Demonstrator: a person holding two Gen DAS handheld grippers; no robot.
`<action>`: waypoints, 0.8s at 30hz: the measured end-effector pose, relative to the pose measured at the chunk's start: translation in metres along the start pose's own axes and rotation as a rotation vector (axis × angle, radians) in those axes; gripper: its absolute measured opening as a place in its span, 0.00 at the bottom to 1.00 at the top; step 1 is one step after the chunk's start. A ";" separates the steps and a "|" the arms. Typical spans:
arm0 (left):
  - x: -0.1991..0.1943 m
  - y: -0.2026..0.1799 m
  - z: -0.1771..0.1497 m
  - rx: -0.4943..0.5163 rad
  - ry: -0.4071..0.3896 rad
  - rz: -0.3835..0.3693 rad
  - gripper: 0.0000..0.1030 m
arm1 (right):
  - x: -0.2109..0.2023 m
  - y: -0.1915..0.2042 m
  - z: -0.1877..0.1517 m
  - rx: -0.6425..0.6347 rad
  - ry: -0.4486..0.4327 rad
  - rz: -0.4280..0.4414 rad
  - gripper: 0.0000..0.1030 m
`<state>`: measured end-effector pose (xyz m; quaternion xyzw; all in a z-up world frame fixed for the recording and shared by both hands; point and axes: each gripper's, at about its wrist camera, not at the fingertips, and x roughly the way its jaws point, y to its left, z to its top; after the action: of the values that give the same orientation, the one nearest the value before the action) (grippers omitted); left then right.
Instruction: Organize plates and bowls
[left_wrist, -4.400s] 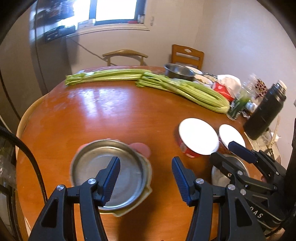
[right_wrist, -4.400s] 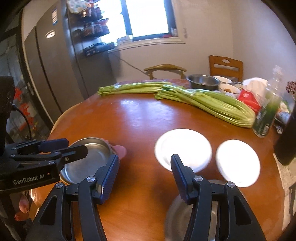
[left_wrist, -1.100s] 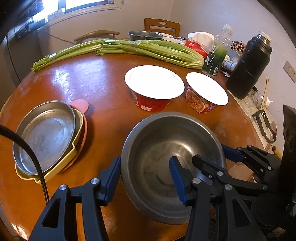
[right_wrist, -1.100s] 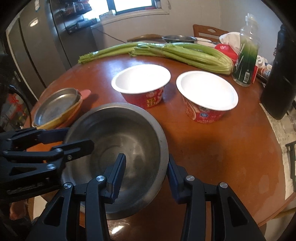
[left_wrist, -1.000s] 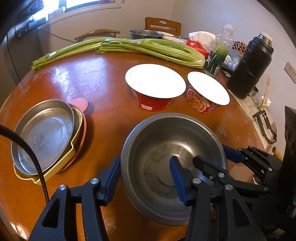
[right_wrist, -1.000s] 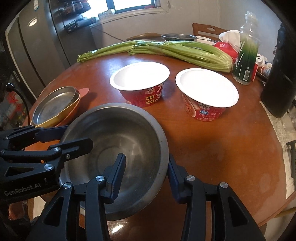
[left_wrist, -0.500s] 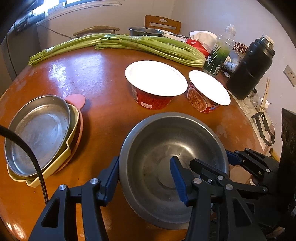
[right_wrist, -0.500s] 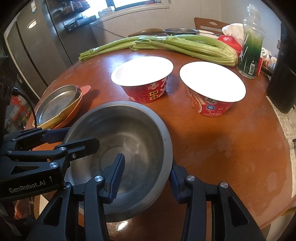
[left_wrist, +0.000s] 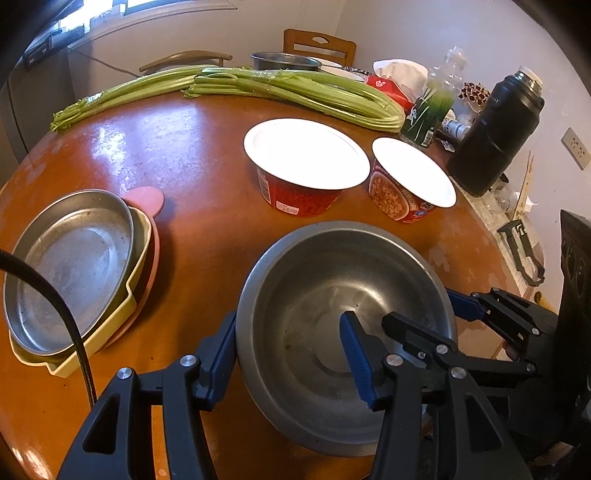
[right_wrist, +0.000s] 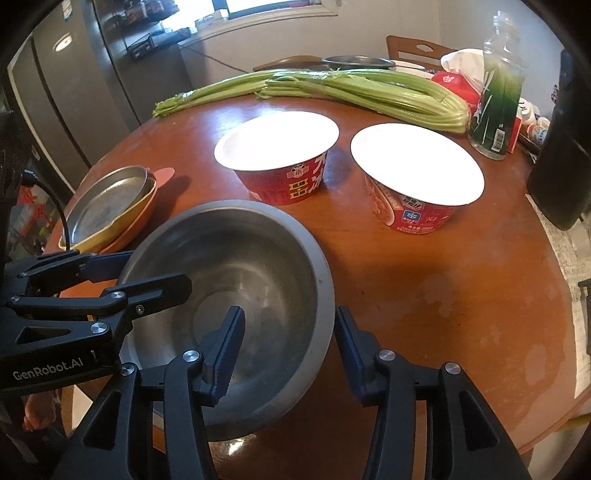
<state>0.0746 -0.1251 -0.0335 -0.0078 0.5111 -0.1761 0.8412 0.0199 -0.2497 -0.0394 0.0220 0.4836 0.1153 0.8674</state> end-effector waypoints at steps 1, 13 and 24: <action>-0.001 0.001 0.000 -0.007 -0.003 -0.004 0.53 | -0.002 -0.002 0.001 0.007 -0.009 0.007 0.50; -0.033 0.011 0.014 -0.011 -0.100 -0.003 0.53 | -0.021 -0.027 0.014 0.114 -0.076 0.030 0.51; -0.026 0.023 0.064 -0.040 -0.106 0.033 0.53 | -0.010 -0.020 0.050 0.173 -0.071 0.103 0.51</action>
<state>0.1254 -0.1058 0.0146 -0.0252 0.4694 -0.1512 0.8696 0.0607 -0.2678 -0.0076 0.1257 0.4591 0.1165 0.8717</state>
